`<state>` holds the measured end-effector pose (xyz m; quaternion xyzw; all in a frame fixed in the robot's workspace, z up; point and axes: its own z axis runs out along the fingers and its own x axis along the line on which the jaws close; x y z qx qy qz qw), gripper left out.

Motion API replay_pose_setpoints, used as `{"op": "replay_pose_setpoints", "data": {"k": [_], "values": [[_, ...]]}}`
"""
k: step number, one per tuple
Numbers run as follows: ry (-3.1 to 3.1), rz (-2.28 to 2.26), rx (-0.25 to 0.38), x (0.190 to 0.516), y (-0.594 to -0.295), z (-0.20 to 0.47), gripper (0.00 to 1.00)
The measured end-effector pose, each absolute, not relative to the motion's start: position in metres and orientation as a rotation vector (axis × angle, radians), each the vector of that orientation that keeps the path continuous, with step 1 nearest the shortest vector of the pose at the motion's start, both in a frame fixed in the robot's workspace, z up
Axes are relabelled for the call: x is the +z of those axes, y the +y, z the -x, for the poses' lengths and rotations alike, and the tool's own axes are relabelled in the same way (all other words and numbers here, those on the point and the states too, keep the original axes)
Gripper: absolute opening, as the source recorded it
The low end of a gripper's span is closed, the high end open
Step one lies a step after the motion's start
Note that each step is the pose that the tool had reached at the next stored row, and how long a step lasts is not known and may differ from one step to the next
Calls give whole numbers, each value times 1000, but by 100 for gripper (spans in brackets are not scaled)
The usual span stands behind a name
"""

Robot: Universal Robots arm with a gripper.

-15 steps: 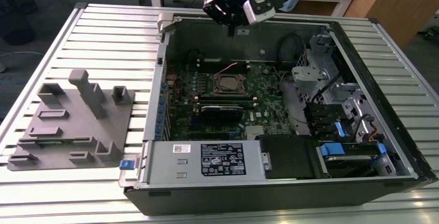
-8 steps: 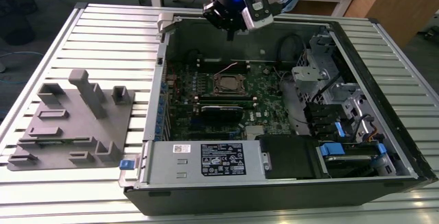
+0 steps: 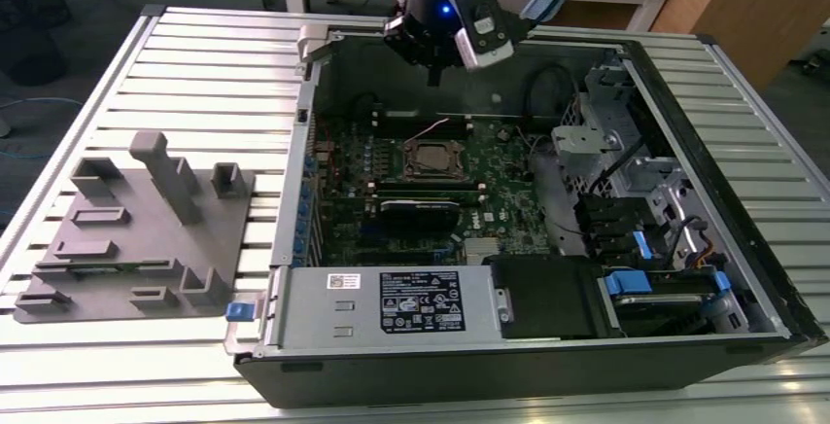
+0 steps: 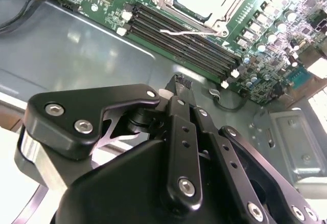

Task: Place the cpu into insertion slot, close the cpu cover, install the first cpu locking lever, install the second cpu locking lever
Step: 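Install the first cpu locking lever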

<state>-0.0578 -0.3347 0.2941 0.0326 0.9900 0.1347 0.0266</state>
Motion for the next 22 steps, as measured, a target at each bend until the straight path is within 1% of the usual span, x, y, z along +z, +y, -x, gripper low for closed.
{"op": "replay_pose_setpoints", "data": {"k": [17,22], "values": [[3059,-101,417,264,-335,58,10],[3059,-101,417,263,-335,58,10]]}}
